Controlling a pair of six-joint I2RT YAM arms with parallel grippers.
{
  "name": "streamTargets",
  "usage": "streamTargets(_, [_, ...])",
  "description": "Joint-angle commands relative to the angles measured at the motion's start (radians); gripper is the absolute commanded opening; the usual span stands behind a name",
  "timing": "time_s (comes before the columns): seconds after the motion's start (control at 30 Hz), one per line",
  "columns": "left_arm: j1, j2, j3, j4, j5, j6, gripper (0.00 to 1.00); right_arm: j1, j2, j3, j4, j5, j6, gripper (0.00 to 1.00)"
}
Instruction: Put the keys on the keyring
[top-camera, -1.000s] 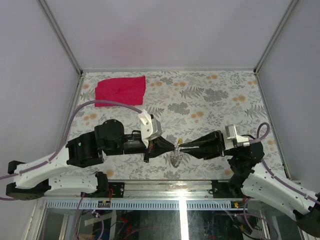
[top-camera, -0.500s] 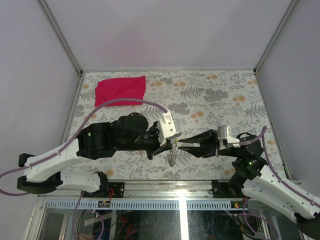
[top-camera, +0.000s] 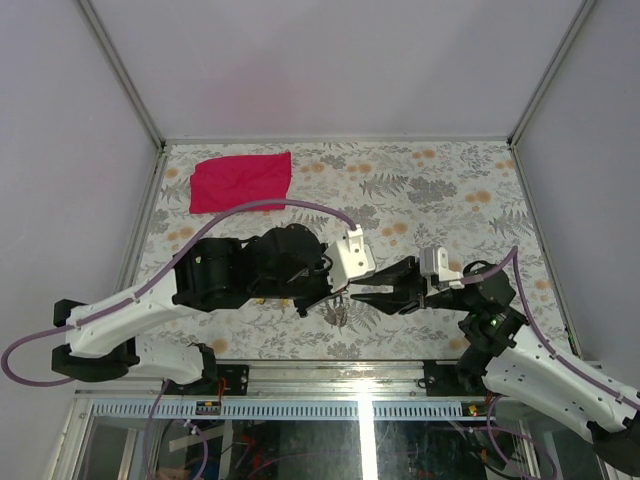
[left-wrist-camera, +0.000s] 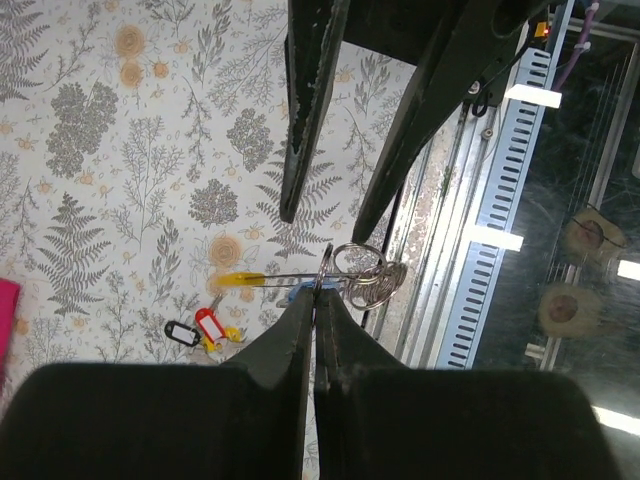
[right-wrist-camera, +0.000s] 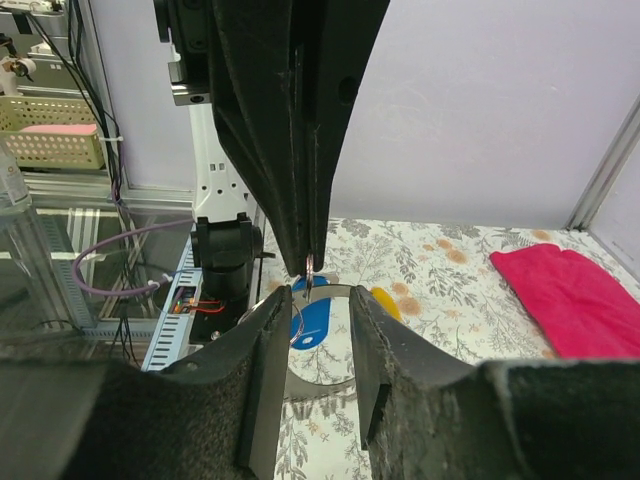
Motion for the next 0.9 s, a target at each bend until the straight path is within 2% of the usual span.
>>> streamTargets(0.0, [-0.006, 0.012, 0.034, -0.016, -0.016, 0.023, 0.0, 0.006, 0.031, 0.01, 0.097, -0.024, 0.01, 0.36])
streamTargets(0.33, [-0.005, 0.026, 0.042, -0.024, -0.015, 0.029, 0.0, 0.006, 0.1, 0.017, 0.156, -0.066, 0.036, 0.35])
streamTargets(0.53, [-0.005, 0.028, 0.041, -0.024, -0.017, 0.033, 0.0, 0.005, 0.122, 0.02, 0.163, -0.083, 0.039, 0.23])
streamTargets(0.77, [-0.005, 0.025, 0.041, -0.024, -0.022, 0.034, 0.0, 0.006, 0.125, 0.017, 0.175, -0.089, 0.043, 0.26])
streamTargets(0.8, [-0.007, 0.025, 0.041, -0.024, -0.021, 0.035, 0.0, 0.006, 0.127, 0.019, 0.177, -0.091, 0.046, 0.25])
streamTargets(0.87, [-0.005, 0.026, 0.04, -0.024, -0.021, 0.035, 0.0, 0.006, 0.131, 0.02, 0.186, -0.095, 0.053, 0.15])
